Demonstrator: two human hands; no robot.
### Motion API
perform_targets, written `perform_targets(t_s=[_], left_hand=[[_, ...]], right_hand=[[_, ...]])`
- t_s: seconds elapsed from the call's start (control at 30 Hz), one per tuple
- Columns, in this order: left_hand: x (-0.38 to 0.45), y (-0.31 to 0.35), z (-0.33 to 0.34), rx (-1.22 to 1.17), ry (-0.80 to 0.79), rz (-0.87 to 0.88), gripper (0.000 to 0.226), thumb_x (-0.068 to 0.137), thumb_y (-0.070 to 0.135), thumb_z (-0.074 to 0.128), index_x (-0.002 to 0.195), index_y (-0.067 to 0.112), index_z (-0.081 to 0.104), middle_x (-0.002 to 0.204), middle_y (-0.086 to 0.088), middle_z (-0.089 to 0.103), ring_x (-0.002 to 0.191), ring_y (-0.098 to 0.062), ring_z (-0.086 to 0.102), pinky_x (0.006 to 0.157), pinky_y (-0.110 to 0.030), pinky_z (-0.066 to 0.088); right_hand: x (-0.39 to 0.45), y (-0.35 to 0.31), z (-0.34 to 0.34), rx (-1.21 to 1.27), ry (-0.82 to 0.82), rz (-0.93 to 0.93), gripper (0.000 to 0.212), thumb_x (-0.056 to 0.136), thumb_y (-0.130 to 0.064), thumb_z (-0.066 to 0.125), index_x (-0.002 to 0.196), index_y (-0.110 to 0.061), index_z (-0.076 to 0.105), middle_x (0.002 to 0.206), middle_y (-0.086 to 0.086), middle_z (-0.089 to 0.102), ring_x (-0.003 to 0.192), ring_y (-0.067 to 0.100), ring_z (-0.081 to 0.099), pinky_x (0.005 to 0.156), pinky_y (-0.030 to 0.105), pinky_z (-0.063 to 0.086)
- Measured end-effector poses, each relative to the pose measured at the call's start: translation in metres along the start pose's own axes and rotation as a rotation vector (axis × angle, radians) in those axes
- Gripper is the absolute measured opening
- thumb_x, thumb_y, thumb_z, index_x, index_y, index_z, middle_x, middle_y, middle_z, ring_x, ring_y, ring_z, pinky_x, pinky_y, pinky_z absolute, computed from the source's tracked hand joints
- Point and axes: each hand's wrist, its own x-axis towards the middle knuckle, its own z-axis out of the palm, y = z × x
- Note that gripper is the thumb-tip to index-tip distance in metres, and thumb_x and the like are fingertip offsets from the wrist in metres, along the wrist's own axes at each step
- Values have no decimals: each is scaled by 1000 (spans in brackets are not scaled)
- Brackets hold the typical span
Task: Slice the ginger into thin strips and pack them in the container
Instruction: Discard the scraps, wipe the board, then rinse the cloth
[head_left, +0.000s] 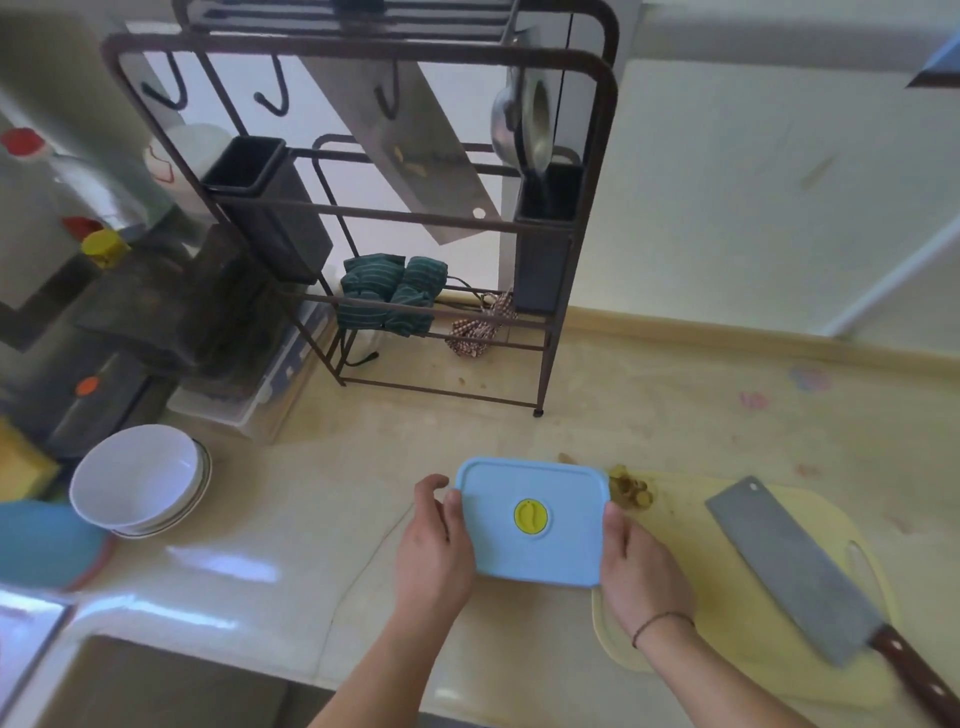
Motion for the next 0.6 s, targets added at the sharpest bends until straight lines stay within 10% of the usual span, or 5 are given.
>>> perform_targets(t_s=[0.3, 0.6], left_hand=[[54, 41, -2, 58, -19, -79, 51, 102, 51, 38, 68, 14, 42, 65, 1, 49, 62, -16, 46, 55, -33, 32], [62, 37, 12, 119, 14, -48, 42, 103, 52, 34, 78, 20, 43, 70, 0, 55, 68, -19, 52, 58, -34, 33]], right_hand=[[45, -32, -10, 73, -38, 44, 69, 93, -68, 19, 61, -13, 47, 60, 2, 55, 59, 21, 51, 56, 31, 36], [55, -34, 5, 108, -7, 52, 66, 93, -67, 25, 66, -11, 48, 69, 4, 57, 60, 19, 49, 54, 30, 34]])
